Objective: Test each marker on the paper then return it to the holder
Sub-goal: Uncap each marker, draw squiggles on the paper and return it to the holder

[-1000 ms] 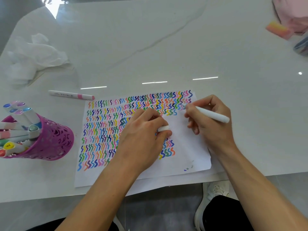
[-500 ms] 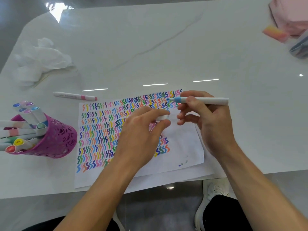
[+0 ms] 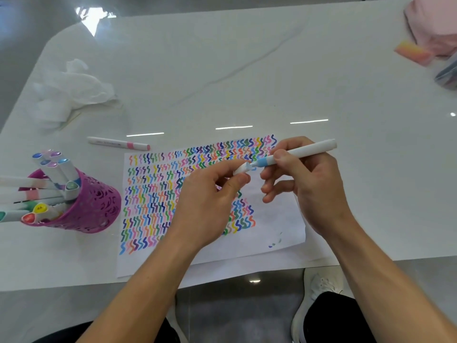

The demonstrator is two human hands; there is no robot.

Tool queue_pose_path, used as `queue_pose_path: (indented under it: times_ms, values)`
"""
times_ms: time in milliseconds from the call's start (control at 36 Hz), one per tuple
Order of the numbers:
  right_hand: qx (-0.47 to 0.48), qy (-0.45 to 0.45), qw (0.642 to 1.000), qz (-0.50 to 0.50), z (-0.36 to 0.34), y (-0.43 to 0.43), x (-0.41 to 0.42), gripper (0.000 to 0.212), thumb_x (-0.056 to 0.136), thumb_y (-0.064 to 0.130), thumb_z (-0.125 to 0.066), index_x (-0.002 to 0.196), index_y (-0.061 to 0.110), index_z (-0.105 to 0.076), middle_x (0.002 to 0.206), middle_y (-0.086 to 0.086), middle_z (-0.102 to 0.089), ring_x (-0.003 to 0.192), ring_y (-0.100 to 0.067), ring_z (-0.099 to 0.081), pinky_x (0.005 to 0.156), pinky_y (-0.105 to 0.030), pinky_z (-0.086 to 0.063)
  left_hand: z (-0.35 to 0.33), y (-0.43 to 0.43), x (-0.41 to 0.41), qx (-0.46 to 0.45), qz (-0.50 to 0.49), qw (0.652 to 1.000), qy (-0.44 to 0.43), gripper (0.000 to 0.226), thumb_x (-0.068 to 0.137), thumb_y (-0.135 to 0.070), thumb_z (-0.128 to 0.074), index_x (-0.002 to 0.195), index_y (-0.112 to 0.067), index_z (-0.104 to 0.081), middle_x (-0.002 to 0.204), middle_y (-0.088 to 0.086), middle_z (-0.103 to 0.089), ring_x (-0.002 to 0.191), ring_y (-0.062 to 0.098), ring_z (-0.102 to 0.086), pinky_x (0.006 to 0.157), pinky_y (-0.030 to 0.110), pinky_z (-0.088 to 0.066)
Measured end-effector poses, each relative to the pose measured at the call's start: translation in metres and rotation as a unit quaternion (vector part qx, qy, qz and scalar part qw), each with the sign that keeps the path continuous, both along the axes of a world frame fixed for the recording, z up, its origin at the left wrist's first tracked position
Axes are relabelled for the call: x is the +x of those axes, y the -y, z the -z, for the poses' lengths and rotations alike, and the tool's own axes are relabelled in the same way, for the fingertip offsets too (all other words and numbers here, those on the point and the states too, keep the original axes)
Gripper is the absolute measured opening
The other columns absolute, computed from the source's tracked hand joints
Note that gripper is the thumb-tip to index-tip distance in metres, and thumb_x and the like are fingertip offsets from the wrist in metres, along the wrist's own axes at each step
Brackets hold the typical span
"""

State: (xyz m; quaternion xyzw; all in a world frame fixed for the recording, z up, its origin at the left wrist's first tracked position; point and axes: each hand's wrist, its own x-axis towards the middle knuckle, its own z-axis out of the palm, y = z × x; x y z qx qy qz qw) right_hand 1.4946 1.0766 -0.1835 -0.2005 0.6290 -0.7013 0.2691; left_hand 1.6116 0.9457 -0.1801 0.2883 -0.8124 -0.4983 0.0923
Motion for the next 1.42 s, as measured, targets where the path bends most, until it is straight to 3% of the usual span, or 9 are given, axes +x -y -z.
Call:
queue_pose_path:
  times_ms: [83,194,417,694,861,1167,1417]
  values:
    - [-0.007,-0.003,1.000,0.016,-0.001,0.000,0.000,0.013,0.095,0.021,-0.059,0.098,0.009,-0.063,0.072,-0.011,-0.072,0.059,-0.027,-0.069,0.049,-0.034,-0.057,0.001,0.000,0.000,-0.021,-0.014,1.000,0.000,0.026,0.097,-0.033,-0.063,0.121,-0.036,-0.070,0.090,-0.016,-0.070,0.081,0.005,-0.061,0.065,0.007,-0.044]
    - [-0.003,-0.008,1.000,0.011,0.000,0.000,-0.001,0.012,0.096,0.020,-0.059,0.097,0.009,-0.063,0.072,-0.010,-0.072,0.058,-0.026,-0.069,0.049,-0.033,-0.057,0.002,-0.001,-0.001,-0.030,-0.015,0.999,-0.004,0.026,0.096,-0.032,-0.063,0.121,-0.035,-0.070,0.079,-0.019,-0.063,0.066,-0.007,-0.054,0.057,0.004,-0.039]
    - [0.032,-0.038,0.999,-0.017,0.007,0.000,-0.001,0.011,0.104,0.014,-0.061,0.097,0.009,-0.069,0.075,-0.007,-0.073,0.063,-0.023,-0.071,0.055,-0.029,-0.059,0.004,0.000,0.000,-0.044,0.020,0.999,-0.007,0.025,0.099,-0.031,-0.059,0.120,-0.038,-0.069,0.084,-0.021,-0.067,0.077,-0.002,-0.058,0.062,0.007,-0.041]
    - [-0.012,0.041,0.997,-0.058,0.011,-0.001,-0.004,0.017,0.100,0.018,-0.062,0.100,0.002,-0.067,0.079,-0.011,-0.074,0.065,-0.027,-0.070,0.056,-0.030,-0.057,0.000,-0.002,0.001,-0.134,0.042,0.990,-0.028,0.018,0.102,-0.024,-0.055,0.109,-0.024,-0.072,0.079,-0.014,-0.062,0.077,0.006,-0.056,0.064,0.013,-0.039]
    - [-0.018,0.049,0.995,-0.088,0.012,-0.003,-0.006,0.020,0.097,0.020,-0.062,0.104,0.002,-0.066,0.081,-0.014,-0.074,0.071,-0.029,-0.073,0.060,-0.032,-0.059,-0.003,-0.002,0.001,-0.096,0.052,0.993,-0.039,0.022,0.104,-0.022,-0.051,0.096,-0.021,-0.071,0.068,-0.007,-0.057,0.063,0.006,-0.050,0.055,0.011,-0.035]
    - [-0.010,0.036,0.992,-0.118,0.009,-0.001,-0.003,0.022,0.096,0.022,-0.062,0.105,0.001,-0.066,0.082,-0.014,-0.075,0.073,-0.033,-0.073,0.063,-0.033,-0.061,-0.004,0.003,0.004,-0.060,0.063,0.996,-0.019,0.025,0.104,-0.021,-0.050,0.088,-0.022,-0.069,0.062,-0.010,-0.053,0.057,0.004,-0.049,0.053,0.013,-0.037]
    - [-0.025,0.056,0.991,-0.115,0.011,0.005,0.002,0.017,0.098,0.023,-0.067,0.108,0.012,-0.076,0.085,-0.015,-0.073,0.072,-0.027,-0.070,0.065,-0.033,-0.060,-0.009,0.007,0.009,-0.039,-0.007,0.997,-0.064,0.017,0.100,-0.024,-0.060,0.108,-0.029,-0.075,0.074,-0.011,-0.065,0.062,0.000,-0.054,0.054,0.010,-0.039]
